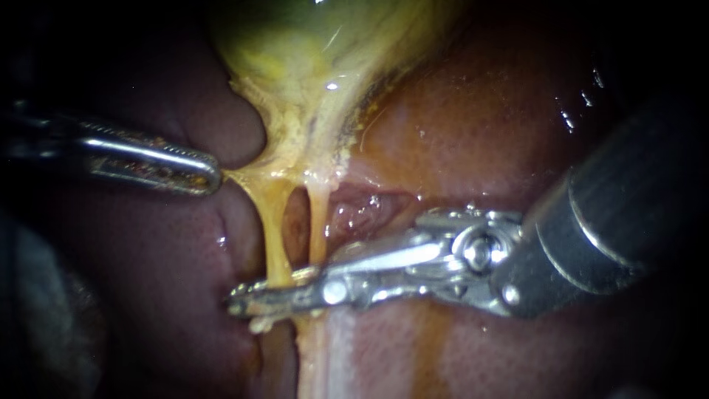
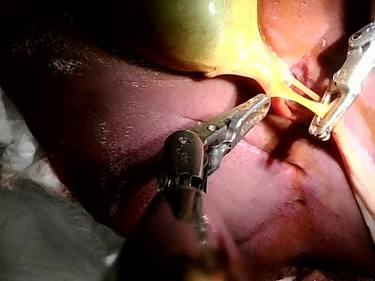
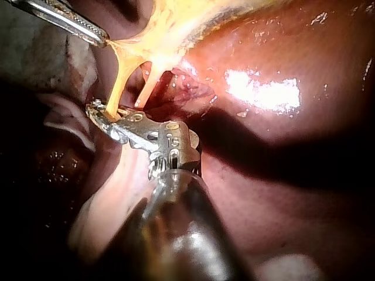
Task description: Going back second clip left tube
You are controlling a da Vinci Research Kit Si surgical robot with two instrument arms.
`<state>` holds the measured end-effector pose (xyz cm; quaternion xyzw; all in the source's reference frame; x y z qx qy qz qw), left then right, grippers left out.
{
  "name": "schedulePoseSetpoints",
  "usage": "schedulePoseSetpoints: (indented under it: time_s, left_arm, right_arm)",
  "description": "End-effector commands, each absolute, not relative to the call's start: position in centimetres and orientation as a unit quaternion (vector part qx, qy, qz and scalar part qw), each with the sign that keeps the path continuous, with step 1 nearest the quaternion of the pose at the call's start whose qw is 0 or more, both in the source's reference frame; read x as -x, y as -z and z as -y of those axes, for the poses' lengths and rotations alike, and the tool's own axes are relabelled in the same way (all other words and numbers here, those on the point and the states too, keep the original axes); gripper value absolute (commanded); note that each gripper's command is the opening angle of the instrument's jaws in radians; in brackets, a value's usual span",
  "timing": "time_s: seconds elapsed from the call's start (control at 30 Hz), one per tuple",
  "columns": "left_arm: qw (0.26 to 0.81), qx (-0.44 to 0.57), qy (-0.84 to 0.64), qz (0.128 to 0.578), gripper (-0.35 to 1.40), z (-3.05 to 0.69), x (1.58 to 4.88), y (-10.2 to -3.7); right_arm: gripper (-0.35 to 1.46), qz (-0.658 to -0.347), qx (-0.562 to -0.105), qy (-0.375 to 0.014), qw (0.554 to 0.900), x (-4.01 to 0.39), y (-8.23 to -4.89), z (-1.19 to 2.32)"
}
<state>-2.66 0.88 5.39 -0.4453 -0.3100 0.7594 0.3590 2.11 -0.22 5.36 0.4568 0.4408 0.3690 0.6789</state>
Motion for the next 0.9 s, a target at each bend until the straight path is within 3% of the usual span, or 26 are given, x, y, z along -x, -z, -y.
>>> schedulePoseSetpoints:
  time_s: [0.03, 0.17, 0.3, 0.47, 0.63, 0.9]
  left_arm:
    - [0.359, 0.445, -0.759, 0.310, -0.35, -0.88, 2.66, -5.39]
    - [0.359, 0.445, -0.759, 0.310, -0.35, -0.88, 2.66, -5.39]
    - [0.359, 0.445, -0.759, 0.310, -0.35, -0.88, 2.66, -5.39]
    - [0.359, 0.445, -0.759, 0.310, -0.35, -0.88, 2.66, -5.39]
    - [0.359, 0.445, -0.759, 0.310, -0.35, -0.88, 2.66, -5.39]
    - [0.359, 0.445, -0.759, 0.310, -0.35, -0.88, 2.66, -5.40]
  right_arm:
    - [-0.35, -0.445, -0.452, -0.364, 0.682, -2.12, -5.37, 0.23]
    - [0.12, -0.482, -0.427, -0.323, 0.694, -2.15, -5.44, 0.25]
    - [0.37, -0.498, -0.414, -0.306, 0.698, -2.18, -5.57, 0.23]
    - [0.46, -0.516, -0.386, -0.279, 0.712, -2.16, -5.79, 0.24]
    - [0.49, -0.539, -0.318, -0.276, 0.729, -2.12, -6.04, 0.19]
    - [0.49, -0.563, -0.271, -0.225, 0.748, -1.86, -6.12, 0.10]
